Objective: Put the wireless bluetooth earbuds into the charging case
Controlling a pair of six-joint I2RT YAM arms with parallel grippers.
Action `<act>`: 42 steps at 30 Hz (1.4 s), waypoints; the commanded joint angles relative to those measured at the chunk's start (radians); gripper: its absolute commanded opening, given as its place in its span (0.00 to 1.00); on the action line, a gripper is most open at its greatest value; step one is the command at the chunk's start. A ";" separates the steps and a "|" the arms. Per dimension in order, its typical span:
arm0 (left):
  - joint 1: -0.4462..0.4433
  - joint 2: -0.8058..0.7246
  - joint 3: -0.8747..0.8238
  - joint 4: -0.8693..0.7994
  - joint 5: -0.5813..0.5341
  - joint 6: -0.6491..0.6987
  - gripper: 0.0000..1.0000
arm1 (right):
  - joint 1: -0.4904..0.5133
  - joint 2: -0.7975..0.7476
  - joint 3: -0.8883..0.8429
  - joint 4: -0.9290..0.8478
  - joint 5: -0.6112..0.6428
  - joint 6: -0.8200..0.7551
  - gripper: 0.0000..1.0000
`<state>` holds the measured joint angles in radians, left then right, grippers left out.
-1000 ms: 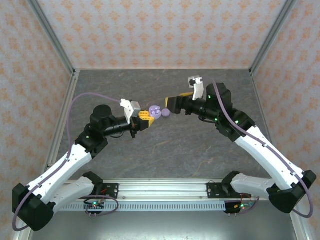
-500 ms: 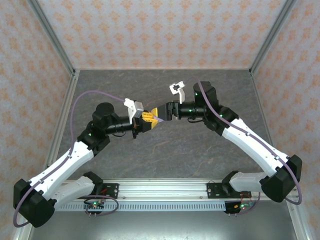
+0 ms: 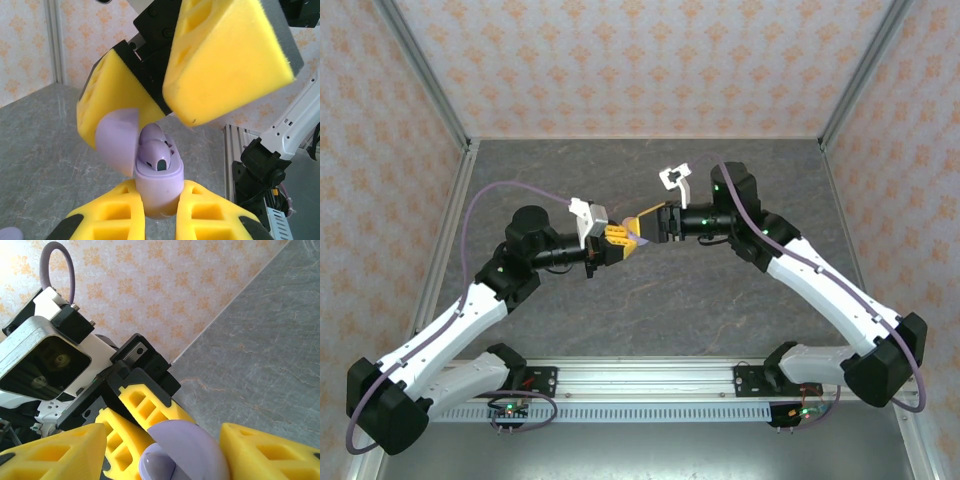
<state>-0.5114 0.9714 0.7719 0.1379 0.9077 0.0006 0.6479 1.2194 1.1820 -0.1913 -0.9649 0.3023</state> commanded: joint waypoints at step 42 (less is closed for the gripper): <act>0.149 0.696 -0.015 -0.107 -0.078 -0.247 0.12 | -0.051 -0.299 -0.096 -0.278 0.932 -0.066 0.99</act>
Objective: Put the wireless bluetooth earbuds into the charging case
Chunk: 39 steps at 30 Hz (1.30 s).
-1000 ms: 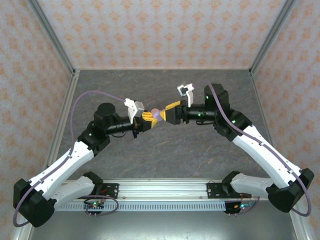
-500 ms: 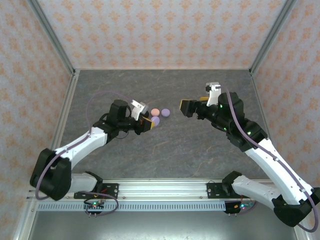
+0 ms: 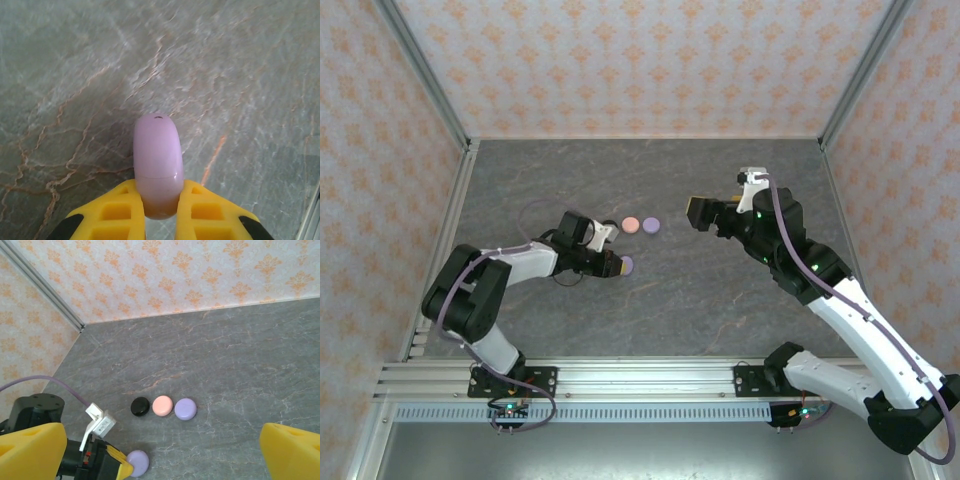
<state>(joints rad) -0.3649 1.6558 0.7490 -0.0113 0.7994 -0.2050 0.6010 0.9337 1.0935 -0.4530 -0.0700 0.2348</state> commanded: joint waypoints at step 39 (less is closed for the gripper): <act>0.060 -0.695 -0.066 -0.097 -0.765 0.140 0.86 | -0.157 -0.025 -0.360 0.227 0.507 -0.229 0.99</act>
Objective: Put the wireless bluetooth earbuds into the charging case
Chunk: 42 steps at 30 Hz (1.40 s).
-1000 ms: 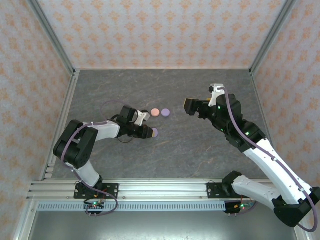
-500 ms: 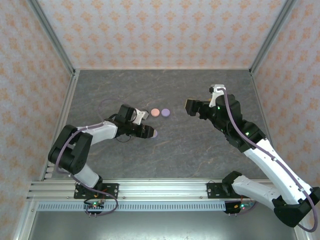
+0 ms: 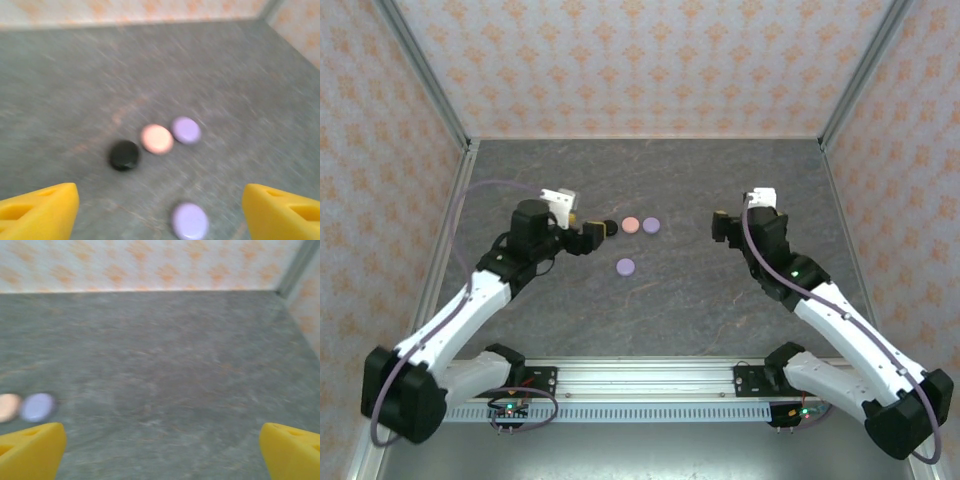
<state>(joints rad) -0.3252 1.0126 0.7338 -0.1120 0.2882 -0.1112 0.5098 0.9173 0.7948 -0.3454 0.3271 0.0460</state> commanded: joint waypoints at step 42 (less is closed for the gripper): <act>0.276 0.414 -0.422 0.998 -0.281 0.164 0.95 | -0.510 0.602 -0.379 1.120 -0.355 -0.081 0.99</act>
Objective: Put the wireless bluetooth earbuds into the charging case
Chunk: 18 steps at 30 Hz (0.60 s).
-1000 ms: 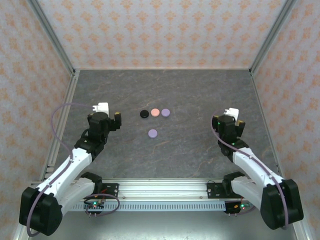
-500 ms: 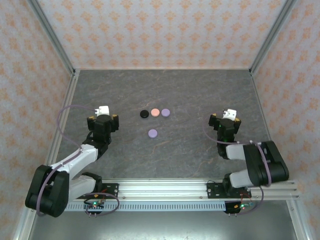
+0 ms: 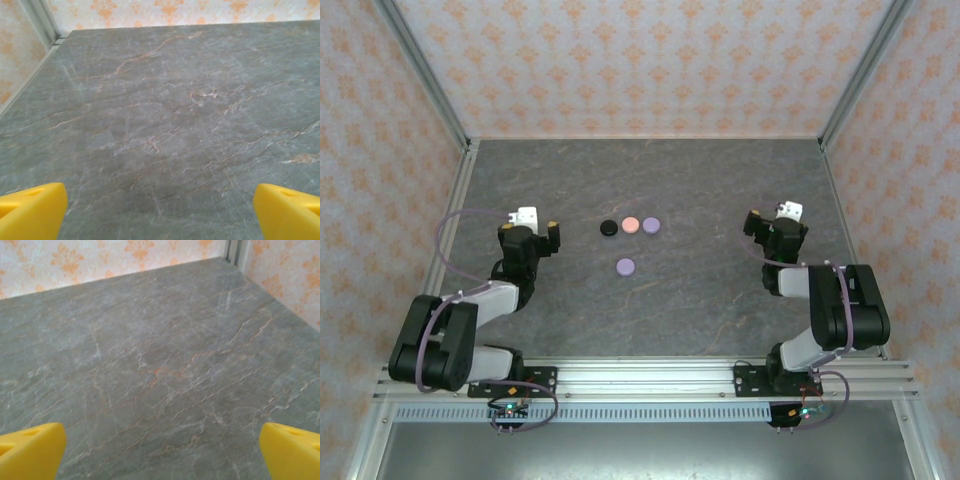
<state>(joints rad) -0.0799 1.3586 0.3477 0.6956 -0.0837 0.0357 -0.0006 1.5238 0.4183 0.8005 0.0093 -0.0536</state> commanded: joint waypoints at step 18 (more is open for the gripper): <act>0.072 0.137 0.073 0.056 0.121 -0.015 1.00 | 0.013 -0.004 0.000 -0.029 -0.010 0.007 0.99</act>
<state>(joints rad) -0.0170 1.4998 0.4061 0.7467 0.0299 0.0269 0.0063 1.5238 0.4183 0.7734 -0.0158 -0.0494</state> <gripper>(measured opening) 0.999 0.993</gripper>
